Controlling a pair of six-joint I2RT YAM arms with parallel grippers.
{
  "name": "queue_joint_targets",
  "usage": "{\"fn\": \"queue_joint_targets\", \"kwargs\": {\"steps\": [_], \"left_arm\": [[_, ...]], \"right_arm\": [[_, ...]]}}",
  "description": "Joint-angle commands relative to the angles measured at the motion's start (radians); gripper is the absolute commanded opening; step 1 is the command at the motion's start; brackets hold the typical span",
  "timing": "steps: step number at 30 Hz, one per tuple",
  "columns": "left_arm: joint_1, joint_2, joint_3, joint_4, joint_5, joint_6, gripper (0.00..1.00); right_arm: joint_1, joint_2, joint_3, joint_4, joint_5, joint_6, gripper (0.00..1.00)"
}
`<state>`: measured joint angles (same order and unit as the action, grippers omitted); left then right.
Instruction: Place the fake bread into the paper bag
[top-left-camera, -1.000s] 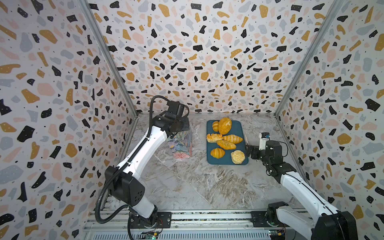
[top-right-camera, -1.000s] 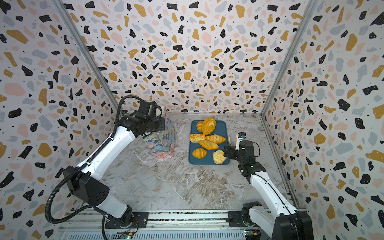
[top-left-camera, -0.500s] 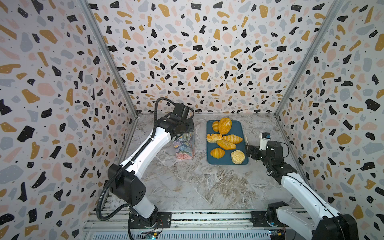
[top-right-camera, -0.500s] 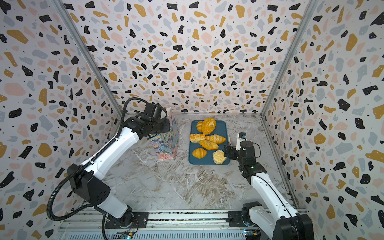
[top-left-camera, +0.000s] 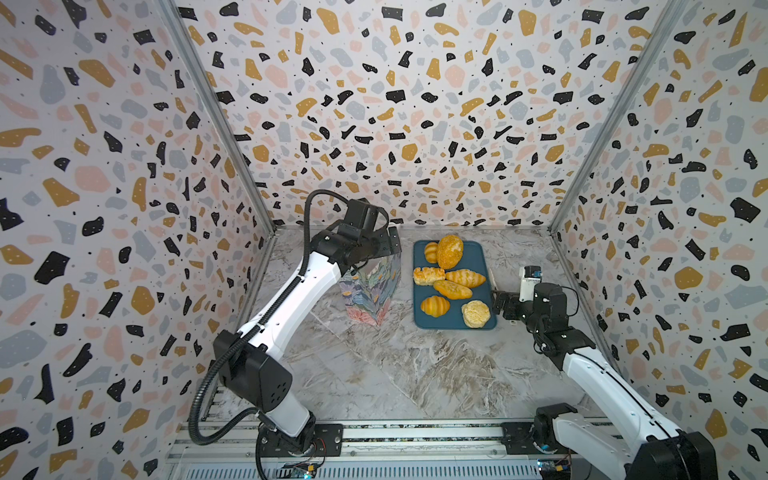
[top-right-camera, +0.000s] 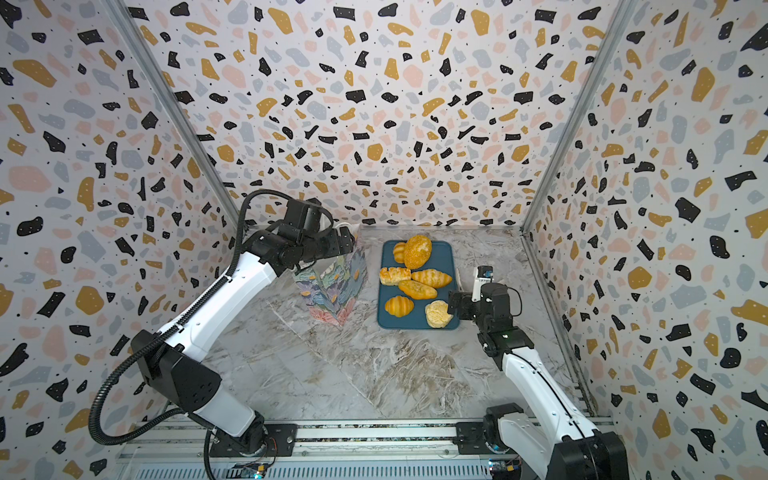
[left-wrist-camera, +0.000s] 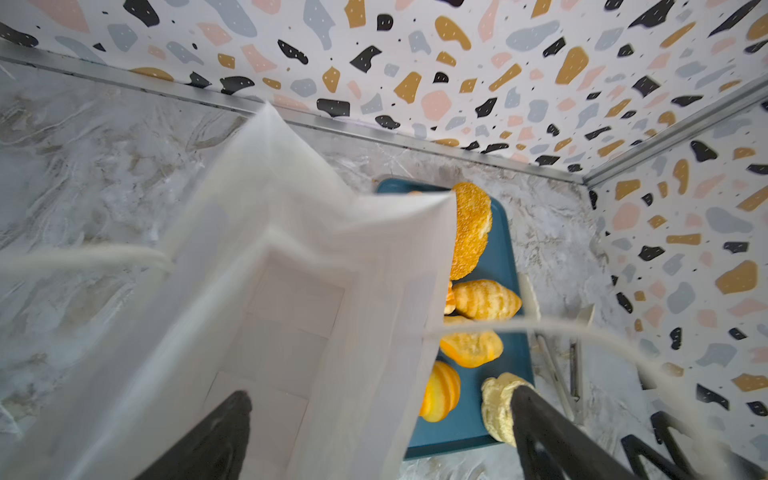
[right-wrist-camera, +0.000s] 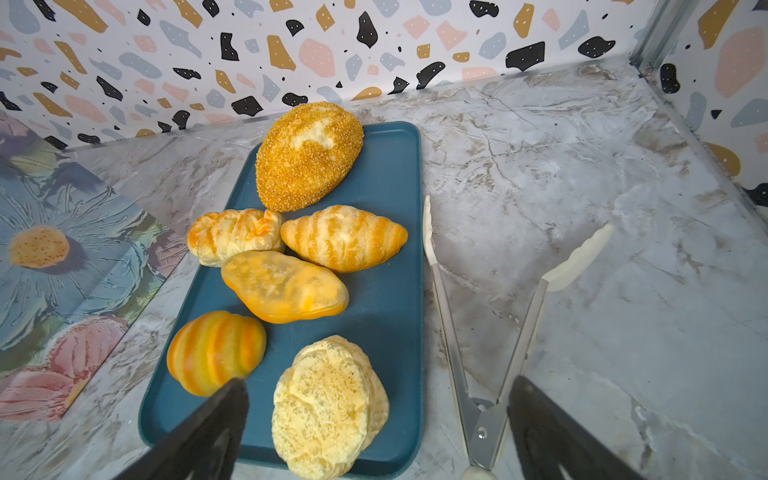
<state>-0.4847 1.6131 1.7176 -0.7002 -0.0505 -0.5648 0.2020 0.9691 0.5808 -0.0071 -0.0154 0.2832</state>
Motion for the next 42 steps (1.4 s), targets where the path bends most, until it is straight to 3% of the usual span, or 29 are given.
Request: {"fn": "queue_joint_targets", "kwargs": {"steps": [1, 9, 22, 26, 31, 37, 42], "left_arm": [[-0.005, -0.023, 0.058, 0.01, -0.001, 0.003, 1.0], [-0.005, -0.035, 0.145, 0.003, -0.003, 0.007, 0.99], [0.0, 0.023, 0.445, -0.128, -0.054, 0.109, 1.0], [0.037, 0.031, 0.502, -0.183, -0.084, 0.15, 1.0], [0.099, 0.01, 0.445, -0.202, -0.061, 0.235, 1.0], [0.13, -0.063, 0.201, -0.124, -0.009, 0.305, 0.99], [0.145, -0.082, 0.085, -0.083, -0.008, 0.325, 1.0]], "right_arm": [[-0.002, -0.023, -0.004, 0.007, -0.004, 0.002, 0.99], [-0.004, -0.026, -0.004, 0.003, -0.005, 0.006, 0.99], [-0.004, -0.023, 0.013, -0.026, -0.01, 0.017, 0.99], [-0.004, -0.023, 0.031, -0.045, -0.006, 0.017, 0.99], [-0.004, -0.016, 0.052, -0.062, -0.008, 0.017, 0.99], [-0.004, -0.001, 0.077, -0.083, -0.011, 0.017, 0.99], [-0.004, 0.0, 0.087, -0.094, -0.014, 0.017, 0.99]]}}
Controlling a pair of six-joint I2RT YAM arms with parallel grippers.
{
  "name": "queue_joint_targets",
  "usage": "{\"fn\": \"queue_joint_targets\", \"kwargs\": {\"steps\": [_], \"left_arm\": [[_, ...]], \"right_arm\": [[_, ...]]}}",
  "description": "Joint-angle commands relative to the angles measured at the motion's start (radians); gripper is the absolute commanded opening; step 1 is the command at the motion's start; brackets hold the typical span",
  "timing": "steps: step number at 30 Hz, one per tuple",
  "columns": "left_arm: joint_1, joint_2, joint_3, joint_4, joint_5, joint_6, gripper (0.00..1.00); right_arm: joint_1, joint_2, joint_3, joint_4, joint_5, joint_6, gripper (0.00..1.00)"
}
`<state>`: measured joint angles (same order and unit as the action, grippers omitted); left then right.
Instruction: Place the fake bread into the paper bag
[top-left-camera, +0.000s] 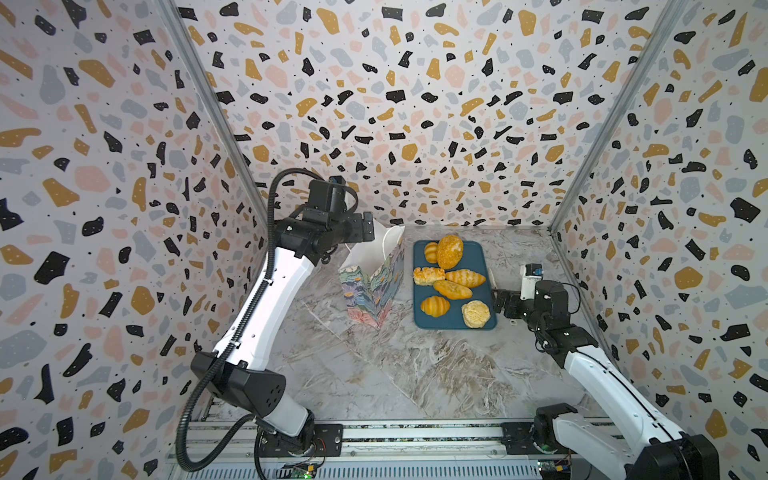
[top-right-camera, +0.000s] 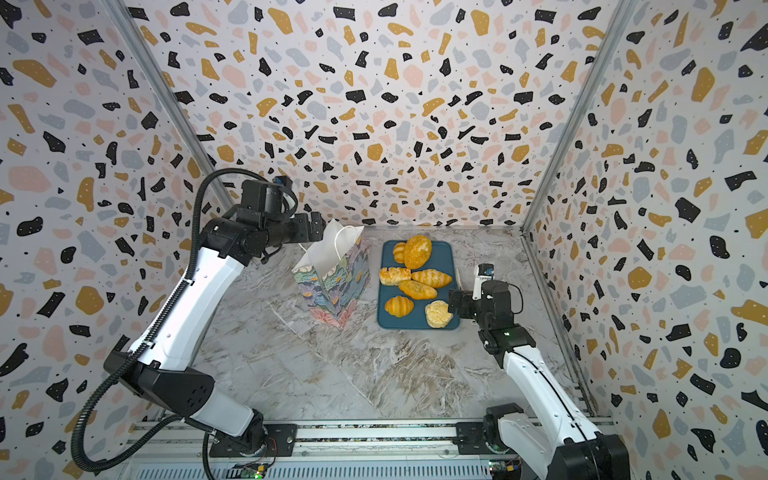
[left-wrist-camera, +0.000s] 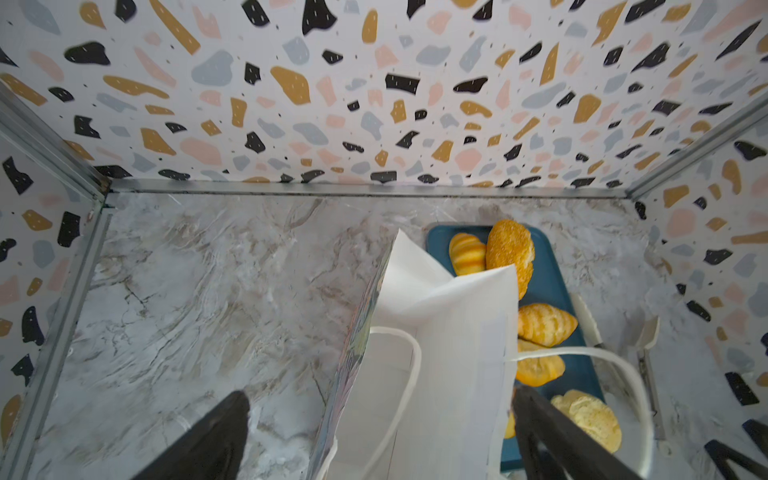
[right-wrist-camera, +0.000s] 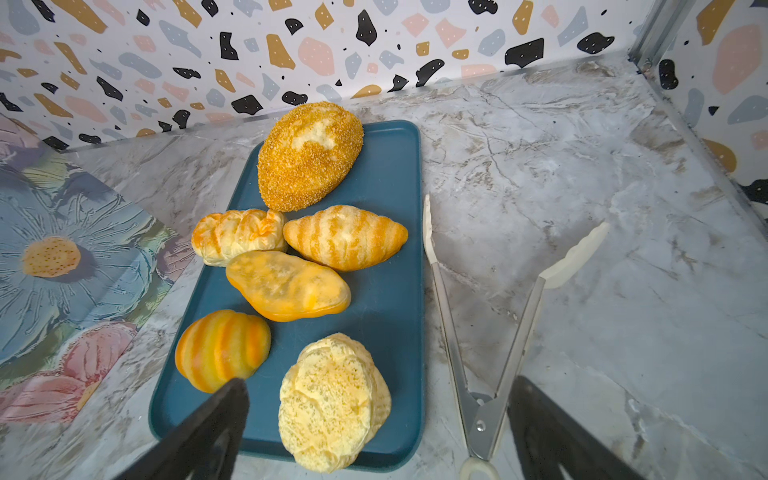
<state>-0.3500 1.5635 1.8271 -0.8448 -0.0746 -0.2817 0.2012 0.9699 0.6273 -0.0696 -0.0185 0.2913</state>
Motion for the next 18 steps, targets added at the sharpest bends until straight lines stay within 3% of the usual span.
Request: {"fn": "queue_joint_targets", "kwargs": {"steps": [1, 3, 6, 9, 15, 16, 18], "left_arm": [[0.014, -0.032, -0.037, 0.065, 0.016, 0.044, 1.0], [0.021, -0.033, -0.059, 0.077, 0.026, 0.047, 0.99], [0.033, -0.039, -0.081, 0.097, 0.045, 0.048, 0.86], [0.041, -0.041, -0.09, 0.119, 0.056, 0.05, 0.64], [0.058, -0.042, -0.101, 0.174, 0.106, 0.013, 0.07], [0.06, -0.044, -0.107, 0.186, 0.114, 0.001, 0.01], [0.06, -0.055, -0.135, 0.224, 0.137, -0.033, 0.0]], "right_arm": [[-0.003, 0.0, 0.041, -0.033, -0.013, 0.011, 0.99], [-0.004, -0.001, 0.043, -0.037, -0.014, 0.013, 0.99], [-0.003, 0.0, 0.046, -0.039, -0.016, 0.017, 0.99], [-0.003, -0.001, 0.046, -0.041, -0.015, 0.017, 0.99], [-0.003, -0.002, 0.04, -0.048, -0.012, 0.018, 0.99], [-0.004, -0.005, 0.038, -0.05, -0.008, 0.019, 0.99], [-0.003, -0.008, 0.038, -0.049, -0.006, 0.019, 0.99]]}}
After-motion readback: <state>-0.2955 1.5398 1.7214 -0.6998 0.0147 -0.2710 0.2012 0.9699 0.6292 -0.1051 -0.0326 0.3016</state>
